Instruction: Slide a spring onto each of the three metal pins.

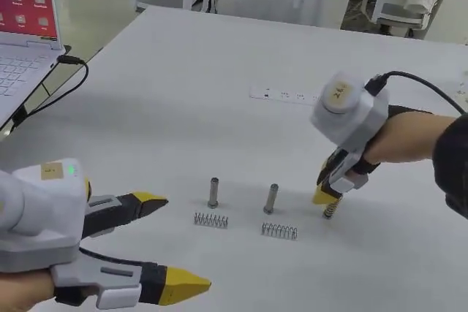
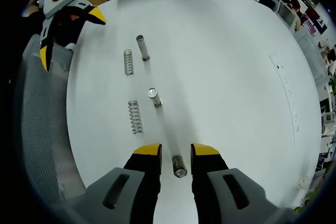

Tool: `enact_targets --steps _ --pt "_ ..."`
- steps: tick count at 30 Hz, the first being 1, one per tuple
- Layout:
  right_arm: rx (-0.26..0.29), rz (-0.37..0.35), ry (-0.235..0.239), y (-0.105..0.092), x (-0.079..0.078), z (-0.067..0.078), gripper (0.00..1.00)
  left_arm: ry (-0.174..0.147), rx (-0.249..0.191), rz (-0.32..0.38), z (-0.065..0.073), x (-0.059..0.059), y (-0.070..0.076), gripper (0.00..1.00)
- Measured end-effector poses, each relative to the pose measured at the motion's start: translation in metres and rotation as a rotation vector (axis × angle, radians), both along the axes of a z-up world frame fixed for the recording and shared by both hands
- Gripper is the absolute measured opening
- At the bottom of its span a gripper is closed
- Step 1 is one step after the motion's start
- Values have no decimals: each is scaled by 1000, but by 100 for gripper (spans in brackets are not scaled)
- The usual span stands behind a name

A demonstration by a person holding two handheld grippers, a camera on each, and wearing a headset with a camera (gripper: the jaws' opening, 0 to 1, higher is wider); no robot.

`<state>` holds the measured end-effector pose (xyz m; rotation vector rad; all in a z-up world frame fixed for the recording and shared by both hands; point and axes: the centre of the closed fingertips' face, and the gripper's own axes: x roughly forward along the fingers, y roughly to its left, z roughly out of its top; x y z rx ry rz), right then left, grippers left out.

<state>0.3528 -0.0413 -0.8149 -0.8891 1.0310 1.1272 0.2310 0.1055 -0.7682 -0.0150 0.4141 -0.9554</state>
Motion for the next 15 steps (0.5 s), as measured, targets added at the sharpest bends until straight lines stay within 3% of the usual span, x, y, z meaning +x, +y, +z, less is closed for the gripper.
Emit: enact_targets --steps 15 --pt "-14 83 9 15 -12 -1 19 -3 0 -5 1 -1 -1 80"
